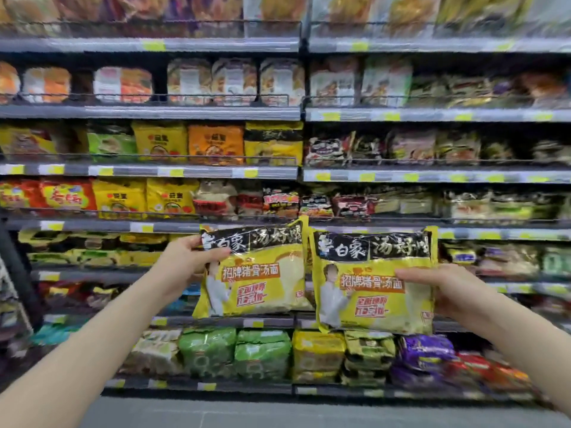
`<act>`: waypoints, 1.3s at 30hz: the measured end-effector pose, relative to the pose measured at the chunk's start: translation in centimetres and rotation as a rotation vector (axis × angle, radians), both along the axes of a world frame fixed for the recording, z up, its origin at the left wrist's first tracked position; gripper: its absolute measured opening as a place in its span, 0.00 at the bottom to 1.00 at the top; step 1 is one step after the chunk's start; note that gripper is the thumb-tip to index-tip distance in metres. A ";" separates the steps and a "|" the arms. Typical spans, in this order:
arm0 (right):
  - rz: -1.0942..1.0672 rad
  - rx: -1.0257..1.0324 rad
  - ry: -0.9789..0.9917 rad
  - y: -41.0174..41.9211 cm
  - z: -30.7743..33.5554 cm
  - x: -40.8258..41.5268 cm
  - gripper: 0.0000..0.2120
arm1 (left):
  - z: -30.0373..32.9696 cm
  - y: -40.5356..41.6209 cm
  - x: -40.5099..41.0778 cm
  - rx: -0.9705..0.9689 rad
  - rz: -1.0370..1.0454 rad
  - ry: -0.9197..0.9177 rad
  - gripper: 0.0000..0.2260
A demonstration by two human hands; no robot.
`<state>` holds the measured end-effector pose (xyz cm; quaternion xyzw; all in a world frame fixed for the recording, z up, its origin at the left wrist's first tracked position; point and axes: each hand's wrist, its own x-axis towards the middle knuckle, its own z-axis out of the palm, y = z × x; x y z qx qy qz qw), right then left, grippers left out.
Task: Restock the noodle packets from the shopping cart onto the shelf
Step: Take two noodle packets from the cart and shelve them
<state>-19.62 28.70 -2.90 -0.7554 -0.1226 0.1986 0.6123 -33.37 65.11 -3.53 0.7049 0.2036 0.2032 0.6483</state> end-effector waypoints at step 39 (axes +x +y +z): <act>-0.379 0.121 0.013 -17.4 -0.9 30.2 0.48 | 0.8 -14.9 43.2 0.032 -0.402 0.004 0.51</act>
